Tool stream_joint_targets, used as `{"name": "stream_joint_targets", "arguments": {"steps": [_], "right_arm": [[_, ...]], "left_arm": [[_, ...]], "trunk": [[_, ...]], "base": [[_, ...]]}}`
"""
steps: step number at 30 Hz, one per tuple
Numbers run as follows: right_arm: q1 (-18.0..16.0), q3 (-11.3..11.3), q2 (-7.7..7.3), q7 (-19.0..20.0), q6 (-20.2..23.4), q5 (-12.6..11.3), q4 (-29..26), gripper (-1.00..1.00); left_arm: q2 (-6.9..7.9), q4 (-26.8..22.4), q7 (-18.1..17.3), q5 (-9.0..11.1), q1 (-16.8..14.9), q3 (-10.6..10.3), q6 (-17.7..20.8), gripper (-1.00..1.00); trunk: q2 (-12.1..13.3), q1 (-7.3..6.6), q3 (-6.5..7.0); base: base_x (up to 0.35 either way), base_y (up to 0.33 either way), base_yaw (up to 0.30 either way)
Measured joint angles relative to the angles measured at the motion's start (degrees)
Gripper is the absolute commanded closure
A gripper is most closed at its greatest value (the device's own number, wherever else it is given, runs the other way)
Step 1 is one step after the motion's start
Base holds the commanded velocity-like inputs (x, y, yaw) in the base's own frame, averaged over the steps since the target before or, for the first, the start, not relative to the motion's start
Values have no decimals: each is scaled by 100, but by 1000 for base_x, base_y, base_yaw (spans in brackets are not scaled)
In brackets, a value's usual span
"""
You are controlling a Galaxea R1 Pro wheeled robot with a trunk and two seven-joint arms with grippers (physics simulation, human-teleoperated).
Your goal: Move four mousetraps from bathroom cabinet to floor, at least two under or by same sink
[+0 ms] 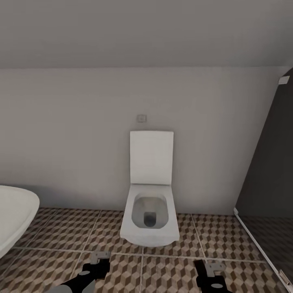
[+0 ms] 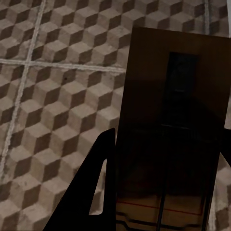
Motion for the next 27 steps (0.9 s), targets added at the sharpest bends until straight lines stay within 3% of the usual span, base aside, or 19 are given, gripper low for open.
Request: {"name": "stream_joint_targets", "arguments": {"steps": [27], "right_arm": [[0, 0, 0, 0, 0, 0, 0, 100]], "left_arm": [[6, 0, 0, 0, 0, 0, 0, 100]], "trunk": [[-1083, 593, -485]], "base": [[0, 0, 0]]}}
